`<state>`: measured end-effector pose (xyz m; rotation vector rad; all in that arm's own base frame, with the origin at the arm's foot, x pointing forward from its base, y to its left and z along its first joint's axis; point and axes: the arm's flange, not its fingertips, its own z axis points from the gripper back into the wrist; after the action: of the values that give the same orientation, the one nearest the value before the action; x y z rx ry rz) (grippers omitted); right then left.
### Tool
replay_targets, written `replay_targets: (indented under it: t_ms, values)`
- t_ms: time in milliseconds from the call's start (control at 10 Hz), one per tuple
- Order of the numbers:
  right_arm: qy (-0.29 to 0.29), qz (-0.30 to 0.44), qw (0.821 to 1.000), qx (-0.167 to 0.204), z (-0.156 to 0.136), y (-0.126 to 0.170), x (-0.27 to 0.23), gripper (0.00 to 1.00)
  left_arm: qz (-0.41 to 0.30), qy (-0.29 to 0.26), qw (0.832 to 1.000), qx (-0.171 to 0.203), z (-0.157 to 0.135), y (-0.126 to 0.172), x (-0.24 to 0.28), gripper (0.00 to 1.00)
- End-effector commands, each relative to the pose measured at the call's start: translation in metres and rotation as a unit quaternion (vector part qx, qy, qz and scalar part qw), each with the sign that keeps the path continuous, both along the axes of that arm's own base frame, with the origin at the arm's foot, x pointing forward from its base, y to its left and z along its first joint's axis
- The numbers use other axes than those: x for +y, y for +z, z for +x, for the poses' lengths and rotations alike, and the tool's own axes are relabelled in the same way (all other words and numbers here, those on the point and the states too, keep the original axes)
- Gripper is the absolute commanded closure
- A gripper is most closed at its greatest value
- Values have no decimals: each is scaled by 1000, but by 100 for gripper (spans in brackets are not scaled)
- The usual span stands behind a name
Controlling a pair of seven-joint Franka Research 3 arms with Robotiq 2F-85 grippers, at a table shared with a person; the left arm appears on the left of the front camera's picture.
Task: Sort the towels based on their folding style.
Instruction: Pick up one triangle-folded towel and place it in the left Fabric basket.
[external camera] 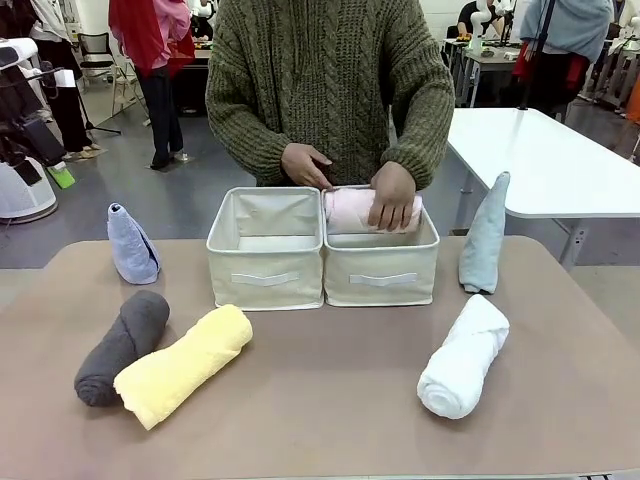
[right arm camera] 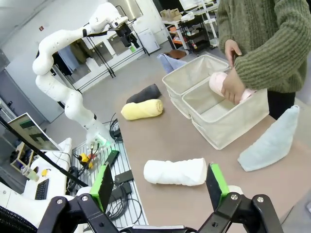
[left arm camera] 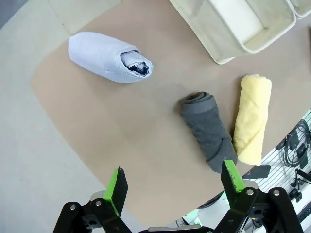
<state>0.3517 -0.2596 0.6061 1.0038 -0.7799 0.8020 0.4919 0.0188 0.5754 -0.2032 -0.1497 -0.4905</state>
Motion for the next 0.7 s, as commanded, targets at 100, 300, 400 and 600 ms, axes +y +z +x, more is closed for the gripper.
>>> replay_targets:
  t_ms: [100,300,400,600]
  values:
    - [0,6,1000,-1,-2,1,2,0,69,112,991,11,16,-7,-54,0]
    - [0,6,1000,-1,-2,1,2,0,93,211,973,18,19,-26,-80,0]
    - [0,6,1000,-1,-2,1,2,0,108,240,965,14,35,-32,-90,0]
    - [0,6,1000,-1,-2,1,2,0,105,314,944,7,52,-57,-94,0]
